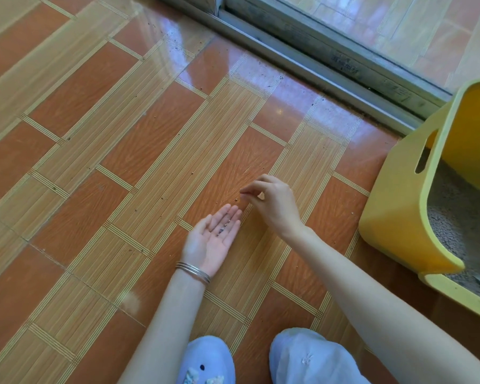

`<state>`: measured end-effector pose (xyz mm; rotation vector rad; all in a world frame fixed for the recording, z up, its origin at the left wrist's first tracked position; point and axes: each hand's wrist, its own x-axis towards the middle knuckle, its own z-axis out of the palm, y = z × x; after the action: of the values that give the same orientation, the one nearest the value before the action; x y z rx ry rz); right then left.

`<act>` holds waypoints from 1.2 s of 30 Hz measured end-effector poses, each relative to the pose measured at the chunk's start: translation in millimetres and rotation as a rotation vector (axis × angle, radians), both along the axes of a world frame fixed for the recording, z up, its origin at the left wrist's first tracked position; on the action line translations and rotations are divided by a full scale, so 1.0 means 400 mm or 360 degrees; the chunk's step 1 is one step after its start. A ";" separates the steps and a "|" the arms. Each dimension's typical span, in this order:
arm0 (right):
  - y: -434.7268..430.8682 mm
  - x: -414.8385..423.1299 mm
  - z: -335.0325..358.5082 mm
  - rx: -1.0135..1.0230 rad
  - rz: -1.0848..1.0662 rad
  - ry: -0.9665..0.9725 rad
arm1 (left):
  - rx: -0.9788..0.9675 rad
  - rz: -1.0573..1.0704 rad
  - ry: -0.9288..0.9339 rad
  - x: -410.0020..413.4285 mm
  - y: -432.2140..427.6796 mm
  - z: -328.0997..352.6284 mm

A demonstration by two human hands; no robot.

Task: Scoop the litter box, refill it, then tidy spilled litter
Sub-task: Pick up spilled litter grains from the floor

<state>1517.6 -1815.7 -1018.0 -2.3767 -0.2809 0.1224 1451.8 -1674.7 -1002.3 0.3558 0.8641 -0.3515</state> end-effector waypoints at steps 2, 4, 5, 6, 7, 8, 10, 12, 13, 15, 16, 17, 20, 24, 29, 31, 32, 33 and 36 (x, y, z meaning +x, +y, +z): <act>0.019 0.011 -0.016 -0.0155 0.0084 0.0046 | 0.0022 0.0020 -0.0004 -0.006 0.025 -0.001; 0.031 0.018 -0.023 -0.0268 0.0163 -0.0001 | 0.0036 0.0021 -0.0001 -0.009 0.039 -0.003; 0.035 0.021 -0.026 -0.0308 0.0181 -0.0048 | 0.0037 0.0019 0.0002 -0.010 0.043 -0.003; 0.037 0.022 -0.031 -0.0349 0.0197 -0.0109 | 0.0033 0.0020 0.0004 -0.011 0.044 -0.003; 0.039 0.022 -0.038 -0.0405 0.0217 -0.0181 | 0.0028 0.0020 0.0006 -0.011 0.043 -0.003; 0.040 0.021 -0.046 -0.0472 0.0252 -0.0258 | 0.0025 0.0019 0.0010 -0.011 0.041 -0.004; 0.037 0.013 -0.059 -0.0594 0.0308 -0.0417 | 0.0022 0.0024 0.0020 -0.012 0.035 -0.006; 0.029 -0.002 -0.064 -0.0636 0.0283 -0.0492 | 0.0027 0.0009 0.0023 -0.013 0.028 -0.007; 0.024 -0.009 -0.065 -0.0617 0.0242 -0.0478 | 0.0031 -0.0005 0.0025 -0.015 0.025 -0.005; 0.011 -0.022 -0.064 -0.0518 0.0132 -0.0383 | 0.0038 -0.0025 0.0032 -0.016 0.019 -0.001; 0.003 -0.026 -0.064 -0.0462 0.0083 -0.0322 | 0.0042 -0.0031 0.0035 -0.017 0.018 0.000; -0.005 -0.028 -0.061 -0.0419 0.0049 -0.0269 | 0.0045 -0.0032 0.0037 -0.018 0.018 0.001; -0.025 -0.027 -0.050 -0.0338 0.0004 -0.0168 | 0.0053 -0.0024 0.0038 -0.020 0.020 0.002; -0.027 -0.018 -0.049 -0.0325 0.0004 -0.0118 | 0.0054 -0.0025 0.0042 -0.020 0.020 0.003; -0.014 -0.012 -0.059 -0.0336 -0.0002 -0.0218 | 0.0043 -0.0023 0.0049 -0.019 0.014 0.005; -0.015 -0.013 -0.066 -0.0343 -0.0011 -0.0260 | 0.0045 -0.0031 0.0054 -0.019 0.012 0.006; -0.016 -0.015 -0.069 -0.0355 -0.0025 -0.0271 | 0.0049 -0.0038 0.0058 -0.019 0.011 0.007; -0.016 -0.016 -0.072 -0.0379 -0.0035 -0.0290 | 0.0053 -0.0042 0.0062 -0.020 0.010 0.008; -0.010 -0.019 -0.069 -0.0488 -0.0001 -0.0326 | 0.0060 -0.0042 0.0079 -0.019 0.008 0.006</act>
<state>1510.0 -1819.6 -1045.7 -2.6986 -0.3811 -0.0860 1444.3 -1671.4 -1000.1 0.3953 0.9160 -0.3702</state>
